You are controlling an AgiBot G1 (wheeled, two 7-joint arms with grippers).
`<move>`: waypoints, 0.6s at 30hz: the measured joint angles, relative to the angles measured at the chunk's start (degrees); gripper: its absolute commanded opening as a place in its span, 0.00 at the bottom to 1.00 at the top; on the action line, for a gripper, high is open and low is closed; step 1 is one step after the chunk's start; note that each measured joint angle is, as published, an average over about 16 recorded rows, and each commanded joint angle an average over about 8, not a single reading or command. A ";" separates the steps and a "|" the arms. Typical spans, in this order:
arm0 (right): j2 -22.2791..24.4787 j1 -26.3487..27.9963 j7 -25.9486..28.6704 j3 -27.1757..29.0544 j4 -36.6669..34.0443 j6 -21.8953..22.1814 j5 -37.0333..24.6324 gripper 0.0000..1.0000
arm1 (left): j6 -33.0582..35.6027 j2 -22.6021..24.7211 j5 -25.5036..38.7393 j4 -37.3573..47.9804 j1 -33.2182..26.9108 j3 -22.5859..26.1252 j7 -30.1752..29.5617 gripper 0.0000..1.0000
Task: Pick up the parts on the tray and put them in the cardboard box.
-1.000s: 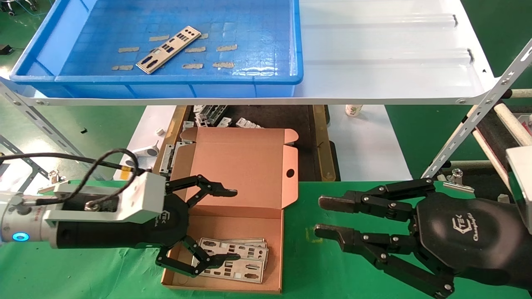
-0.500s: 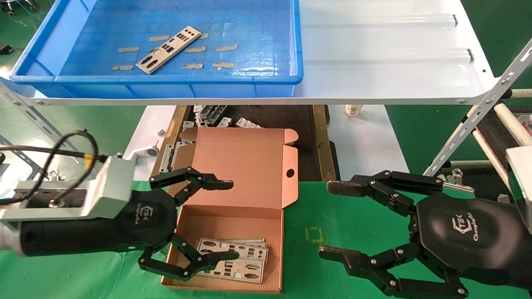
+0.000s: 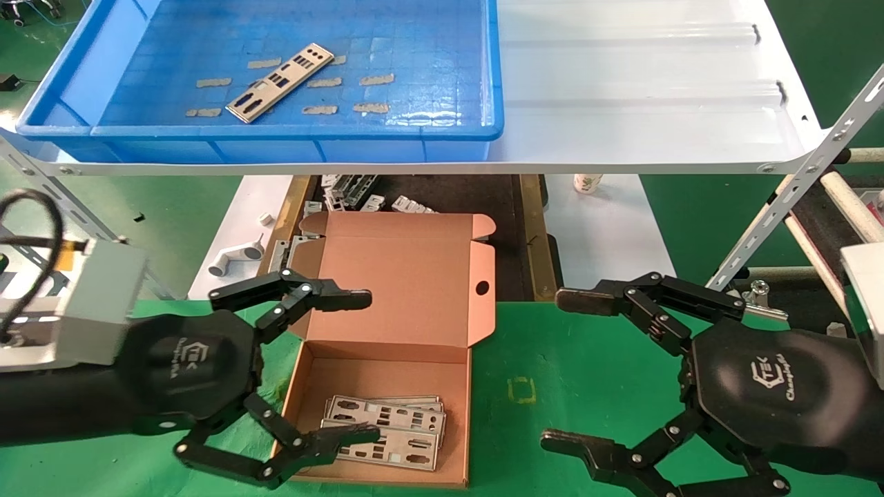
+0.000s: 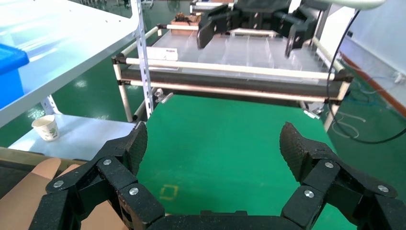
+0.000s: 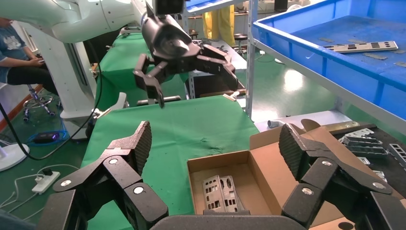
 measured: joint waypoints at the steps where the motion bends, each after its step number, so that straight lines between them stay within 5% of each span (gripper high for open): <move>1: 0.00 0.00 0.00 0.00 0.00 0.00 0.00 1.00 | 0.15 -0.18 -0.29 -0.39 0.36 -0.57 -0.45 1.00; 18: 0.01 -0.01 0.00 0.00 -0.01 0.01 0.02 1.00 | 1.83 -2.21 -3.56 -4.61 4.37 -6.81 -5.10 1.00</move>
